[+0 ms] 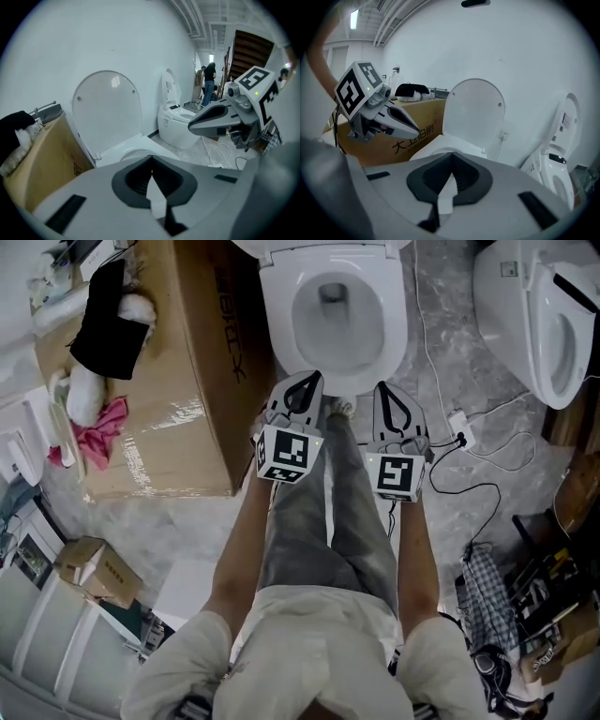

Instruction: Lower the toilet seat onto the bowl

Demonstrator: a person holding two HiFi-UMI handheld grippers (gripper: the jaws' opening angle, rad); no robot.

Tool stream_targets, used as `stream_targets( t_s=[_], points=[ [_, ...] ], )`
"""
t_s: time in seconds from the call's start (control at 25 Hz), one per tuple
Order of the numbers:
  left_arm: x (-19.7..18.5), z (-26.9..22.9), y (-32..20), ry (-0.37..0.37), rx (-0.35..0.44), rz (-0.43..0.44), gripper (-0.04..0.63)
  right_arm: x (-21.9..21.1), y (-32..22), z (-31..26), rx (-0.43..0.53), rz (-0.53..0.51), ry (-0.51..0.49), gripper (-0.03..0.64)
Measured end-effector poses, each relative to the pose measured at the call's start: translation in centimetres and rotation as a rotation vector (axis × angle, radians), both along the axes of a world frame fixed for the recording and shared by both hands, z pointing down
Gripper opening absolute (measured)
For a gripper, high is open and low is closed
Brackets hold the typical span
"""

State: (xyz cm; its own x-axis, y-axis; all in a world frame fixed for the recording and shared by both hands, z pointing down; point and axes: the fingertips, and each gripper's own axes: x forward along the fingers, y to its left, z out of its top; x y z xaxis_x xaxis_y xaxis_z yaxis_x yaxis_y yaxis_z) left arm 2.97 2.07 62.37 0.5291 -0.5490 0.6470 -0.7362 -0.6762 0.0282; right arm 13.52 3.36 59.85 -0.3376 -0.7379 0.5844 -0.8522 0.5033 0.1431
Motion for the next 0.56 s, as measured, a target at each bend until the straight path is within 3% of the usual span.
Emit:
stream_targets(
  t_s=[0.56],
  points=[
    [-0.7, -2.0, -1.1, 0.022, 0.04, -0.053, 0.014, -0.5, -0.9, -1.2, 0.021, 0.0, -0.029, 0.005]
  ],
)
